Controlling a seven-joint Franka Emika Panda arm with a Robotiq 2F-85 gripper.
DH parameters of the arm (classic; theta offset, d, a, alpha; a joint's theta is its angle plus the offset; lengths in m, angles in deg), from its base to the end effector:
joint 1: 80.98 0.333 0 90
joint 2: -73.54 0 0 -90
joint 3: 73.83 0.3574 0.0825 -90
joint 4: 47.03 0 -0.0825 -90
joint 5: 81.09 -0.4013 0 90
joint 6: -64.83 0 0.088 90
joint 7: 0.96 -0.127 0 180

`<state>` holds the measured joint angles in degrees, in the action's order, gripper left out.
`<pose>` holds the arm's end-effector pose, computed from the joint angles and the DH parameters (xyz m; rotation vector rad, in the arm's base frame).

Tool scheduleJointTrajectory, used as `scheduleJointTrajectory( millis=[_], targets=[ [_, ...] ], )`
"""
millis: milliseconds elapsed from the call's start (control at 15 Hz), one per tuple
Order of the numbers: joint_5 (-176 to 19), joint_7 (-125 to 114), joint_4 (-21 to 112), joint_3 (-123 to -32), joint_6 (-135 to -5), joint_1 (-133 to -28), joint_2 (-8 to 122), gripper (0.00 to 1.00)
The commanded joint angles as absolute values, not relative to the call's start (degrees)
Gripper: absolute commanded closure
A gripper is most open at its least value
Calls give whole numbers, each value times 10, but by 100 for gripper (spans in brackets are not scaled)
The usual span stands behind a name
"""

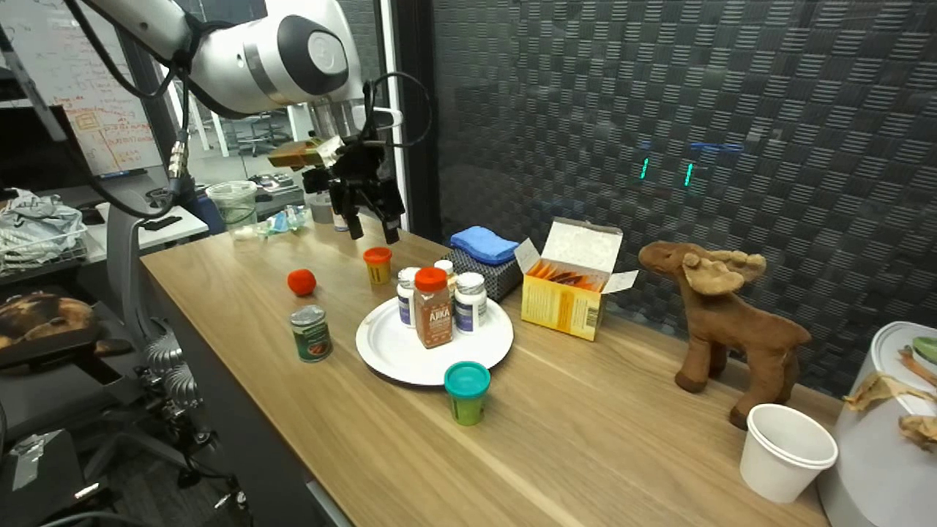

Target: Pick up all the objects surrounding the white plate and arrange them on the plate

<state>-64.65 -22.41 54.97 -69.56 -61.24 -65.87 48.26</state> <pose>0.6505 0.2090 0.3166 2.9425 0.1897 0.0775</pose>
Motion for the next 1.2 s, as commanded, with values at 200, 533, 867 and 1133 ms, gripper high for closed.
scheduleJointTrajectory(
  millis=[200, 533, 867, 1133],
  targets=[
    [-686, -129, 502, -681, -650, -666, 440, 0],
    [-721, -70, 484, -674, -635, -673, 424, 0],
    [-724, -52, 473, -679, -627, -671, 408, 0],
    [-720, -53, 466, -682, -628, -671, 398, 0]
  ],
)
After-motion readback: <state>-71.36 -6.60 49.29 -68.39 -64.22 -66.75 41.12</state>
